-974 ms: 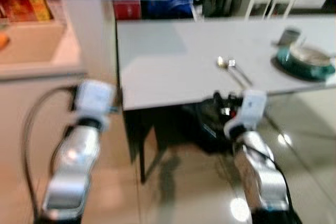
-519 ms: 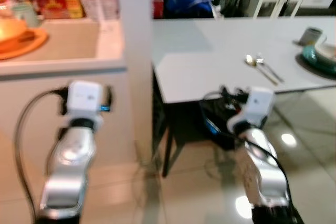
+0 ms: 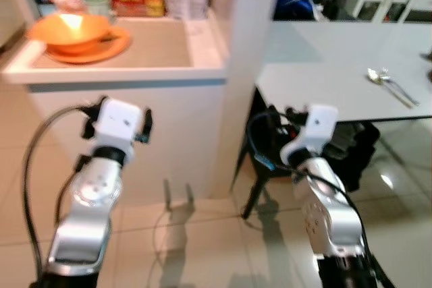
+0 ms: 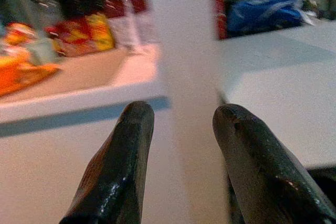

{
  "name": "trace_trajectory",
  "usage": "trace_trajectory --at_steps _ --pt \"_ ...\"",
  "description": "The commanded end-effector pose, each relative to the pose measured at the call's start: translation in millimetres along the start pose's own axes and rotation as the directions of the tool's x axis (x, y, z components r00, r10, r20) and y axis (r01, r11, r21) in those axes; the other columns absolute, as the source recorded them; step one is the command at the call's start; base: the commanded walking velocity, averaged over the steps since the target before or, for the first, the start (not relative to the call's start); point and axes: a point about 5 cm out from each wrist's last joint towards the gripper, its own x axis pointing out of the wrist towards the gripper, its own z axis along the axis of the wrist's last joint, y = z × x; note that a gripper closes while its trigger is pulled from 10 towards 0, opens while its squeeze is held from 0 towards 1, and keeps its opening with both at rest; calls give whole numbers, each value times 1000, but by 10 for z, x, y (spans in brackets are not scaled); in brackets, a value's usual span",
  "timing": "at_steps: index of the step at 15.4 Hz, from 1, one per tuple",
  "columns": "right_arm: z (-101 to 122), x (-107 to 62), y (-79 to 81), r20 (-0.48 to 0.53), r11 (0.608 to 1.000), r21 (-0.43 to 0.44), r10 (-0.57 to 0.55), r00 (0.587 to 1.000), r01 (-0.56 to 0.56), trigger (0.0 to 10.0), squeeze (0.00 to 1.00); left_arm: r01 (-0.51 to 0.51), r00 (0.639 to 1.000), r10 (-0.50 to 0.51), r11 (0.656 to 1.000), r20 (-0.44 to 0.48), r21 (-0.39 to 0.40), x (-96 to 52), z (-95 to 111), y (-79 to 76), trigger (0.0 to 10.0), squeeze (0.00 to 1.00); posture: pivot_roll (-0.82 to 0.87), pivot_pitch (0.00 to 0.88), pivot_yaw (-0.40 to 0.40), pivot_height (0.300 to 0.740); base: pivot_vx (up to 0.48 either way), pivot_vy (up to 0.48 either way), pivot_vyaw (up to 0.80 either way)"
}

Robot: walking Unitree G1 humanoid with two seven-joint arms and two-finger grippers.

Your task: Setting the table

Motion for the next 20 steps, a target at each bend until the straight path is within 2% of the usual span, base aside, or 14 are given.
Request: trace_trajectory --at_steps 1,2,3,8,9,11,13,15,16,17,18,20 --pt "79 -4 -15 32 1000 8 2 999 -2 10000 0 34 999 -34 999 27 -11 5 79 -71 10000 0 92 0 -55 740 0 480 406" --pt "144 28 -18 60 1000 -16 -6 998 7 10000 1000 40 999 -39 999 24 -27 6 101 -70 10000 0 91 0 -58 740 0 480 769" --pt "170 44 -15 71 1000 -3 -2 997 2 10000 1000 42 999 -41 999 19 -30 6 101 -76 10000 0 90 0 -56 740 0 480 788" --pt "283 115 -92 97 998 -55 -2 995 8 10000 1000 45 999 -45 999 25 -16 66 144 -94 10000 0 83 0 -51 740 0 480 800" --pt "309 122 -129 94 999 -48 -15 995 19 10000 1000 24 999 -22 998 28 -62 41 162 -69 10000 0 78 0 -59 740 0 0 800" --pt "295 127 -173 73 998 -34 -51 996 53 10000 1000 -4 1000 5 995 11 -104 22 138 -31 10000 0 70 0 -72 740 0 0 400" --pt "316 141 -231 80 991 -94 -85 993 93 10000 1000 -36 999 37 993 3 -112 42 132 -7 10000 0 80 0 -64 740 0 0 0" --pt "303 190 -321 8 984 -62 -168 986 168 10000 1000 -17 999 20 997 42 -75 101 235 -28 10000 0 79 0 -63 740 0 0 0" --pt "332 212 -320 24 984 -67 -163 986 164 10000 1000 -5 999 9 998 50 -68 119 248 -30 10000 0 79 0 -67 740 289 0 0" --pt "345 220 -296 30 987 -76 -142 989 144 10000 0 0 999 1 1000 55 -29 126 254 -19 10000 0 80 0 -72 740 341 0 0" --pt "336 229 -274 14 990 -40 -138 990 139 10000 0 10 998 -9 1000 61 -21 122 271 -9 10000 0 75 0 -75 740 352 0 0" --pt "341 235 -258 3 991 -42 -130 992 130 10000 0 7 998 -5 1000 59 -25 128 268 -2 10000 0 66 0 -78 740 362 0 0"
